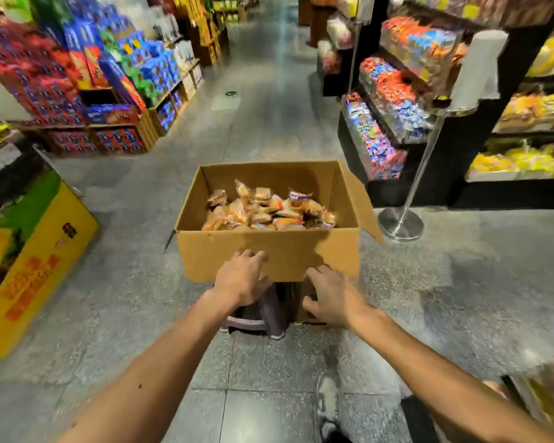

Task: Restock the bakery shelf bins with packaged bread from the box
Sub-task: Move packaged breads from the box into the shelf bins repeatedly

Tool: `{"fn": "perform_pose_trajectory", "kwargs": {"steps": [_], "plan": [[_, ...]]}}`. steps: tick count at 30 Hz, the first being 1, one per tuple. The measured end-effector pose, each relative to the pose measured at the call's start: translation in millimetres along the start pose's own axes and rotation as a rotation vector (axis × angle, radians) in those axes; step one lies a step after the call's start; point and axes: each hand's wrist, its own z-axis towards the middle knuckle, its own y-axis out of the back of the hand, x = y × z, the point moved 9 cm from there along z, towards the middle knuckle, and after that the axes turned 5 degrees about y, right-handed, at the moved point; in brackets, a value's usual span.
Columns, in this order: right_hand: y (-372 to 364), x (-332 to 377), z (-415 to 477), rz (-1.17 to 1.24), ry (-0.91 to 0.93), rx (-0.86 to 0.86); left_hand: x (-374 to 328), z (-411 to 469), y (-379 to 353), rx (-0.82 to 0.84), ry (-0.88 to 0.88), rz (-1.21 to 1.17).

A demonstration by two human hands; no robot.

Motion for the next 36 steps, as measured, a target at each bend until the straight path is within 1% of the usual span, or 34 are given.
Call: {"fn": "perform_pose_trajectory", "kwargs": {"steps": [3,7,9,12,14,16,18,19,22,24,27,31,34,36], "plan": [[2,-19,82,0.014,0.013,0.009,23,73,-13,0.019,0.017,-0.061],[2,-67,206,0.051,0.018,0.029,49,191,-26,0.033,0.061,-0.134],[-4,-96,267,0.069,0.009,0.066,65,248,-41,0.075,0.126,-0.170],[-24,-130,336,0.122,-0.016,0.155,88,311,-72,0.180,0.209,-0.177],[-45,-155,375,0.161,-0.076,0.242,101,344,-96,0.266,0.261,-0.202],[-70,-179,401,0.220,-0.171,0.336,111,363,-121,0.390,0.318,-0.249],[-99,-201,421,0.321,-0.283,0.438,121,379,-148,0.492,0.366,-0.259],[-111,-210,430,0.388,-0.344,0.462,125,386,-161,0.529,0.377,-0.262],[-143,-237,455,0.605,-0.530,0.440,138,408,-199,0.607,0.400,-0.244],[-163,-254,470,0.701,-0.630,0.405,143,420,-222,0.639,0.415,-0.241],[-186,-272,489,0.777,-0.738,0.369,145,433,-254,0.677,0.398,-0.206],[-209,-288,509,0.797,-0.825,0.329,149,441,-286,0.713,0.364,-0.016],[-218,-295,519,0.841,-0.904,0.288,152,442,-300,0.719,0.411,0.017],[-224,-299,523,0.944,-0.998,0.236,153,442,-304,0.731,0.435,0.024]]}}
